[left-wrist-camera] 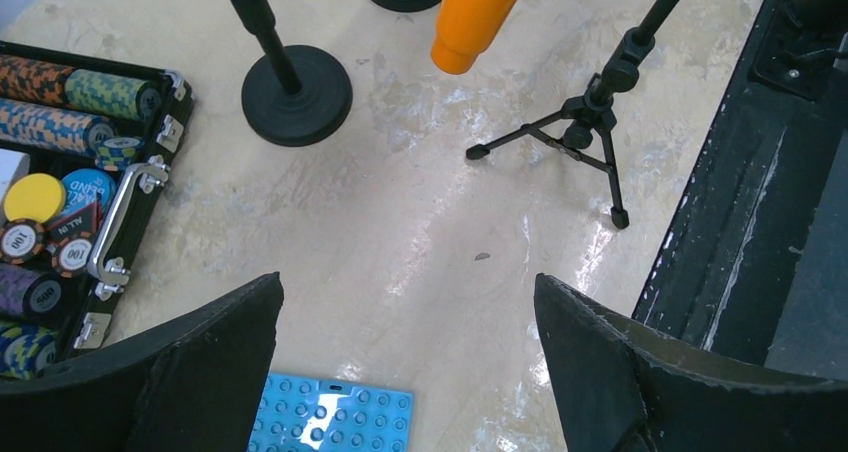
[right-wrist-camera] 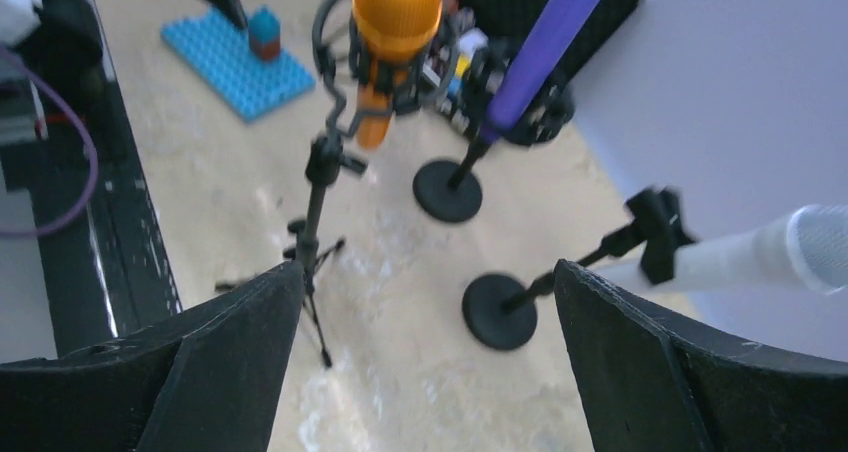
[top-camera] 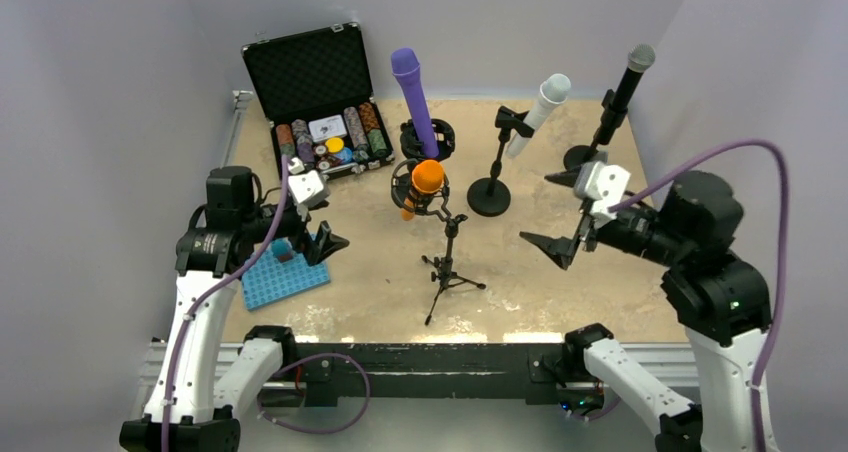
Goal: Remove the microphone from the stand
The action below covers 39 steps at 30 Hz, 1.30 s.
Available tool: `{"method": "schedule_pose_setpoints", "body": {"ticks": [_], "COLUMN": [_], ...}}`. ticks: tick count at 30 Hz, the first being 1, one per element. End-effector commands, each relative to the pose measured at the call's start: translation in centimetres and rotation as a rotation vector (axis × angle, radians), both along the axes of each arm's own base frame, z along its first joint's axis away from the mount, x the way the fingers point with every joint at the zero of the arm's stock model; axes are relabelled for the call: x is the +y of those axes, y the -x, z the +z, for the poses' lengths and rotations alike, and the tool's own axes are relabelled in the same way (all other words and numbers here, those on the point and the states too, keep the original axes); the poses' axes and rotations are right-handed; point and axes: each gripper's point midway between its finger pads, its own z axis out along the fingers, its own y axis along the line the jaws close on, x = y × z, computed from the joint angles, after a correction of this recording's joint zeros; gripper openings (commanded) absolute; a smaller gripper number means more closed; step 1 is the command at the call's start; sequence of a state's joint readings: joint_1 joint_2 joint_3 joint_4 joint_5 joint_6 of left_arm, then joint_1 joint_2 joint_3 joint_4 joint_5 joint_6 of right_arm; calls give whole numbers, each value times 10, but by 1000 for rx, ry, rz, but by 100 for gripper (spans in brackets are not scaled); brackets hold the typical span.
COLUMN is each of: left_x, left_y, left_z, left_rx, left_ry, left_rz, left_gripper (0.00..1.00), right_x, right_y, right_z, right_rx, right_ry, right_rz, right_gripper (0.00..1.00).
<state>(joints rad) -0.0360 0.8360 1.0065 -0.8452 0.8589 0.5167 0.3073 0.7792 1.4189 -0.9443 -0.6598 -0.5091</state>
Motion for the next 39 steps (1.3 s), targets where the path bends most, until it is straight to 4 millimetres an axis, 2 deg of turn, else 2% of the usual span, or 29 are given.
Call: {"method": "schedule_pose_setpoints", "body": {"ticks": [1,4,8,10,12,14,20,25,32,39], "left_x": [-7,-6,7,13,11,6,-21,-24,-28,-30], "left_y": [2,4,13,11,3,-7,-6,-16,-34,-32], "left_z": [18,11,-28,-37,-31,-21,11,11,26,31], "left_rx": [-70,-40,71,67,23,-14,-12,-56,-78,-87], "left_ry": [3,-9,-99,-126,-114,-79,88,90,135,137], "left_rz": [-80,-76,-38,-9,-3,-6,-67,-55,-29,-41], "left_gripper": [100,100,98,98,98,98,100,100,99,99], "right_x": [25,41,60,69,79,92,116,123,140,158], "right_y": [-15,-28,-43,-52,-57,-53,-42,-48,-59,-46], "right_z": [51,74,86,89,96,98,79,70,59,51], "right_rx": [50,1,-62,-98,-103,-81,20,28,52,114], "right_ry": [-160,-214,-256,-279,-305,-304,-293,-275,-278,-263], "right_rz": [54,133,235,249,247,283,378,386,392,481], "right_gripper": [97,97,97,96,96,96,95,95,95,94]}}
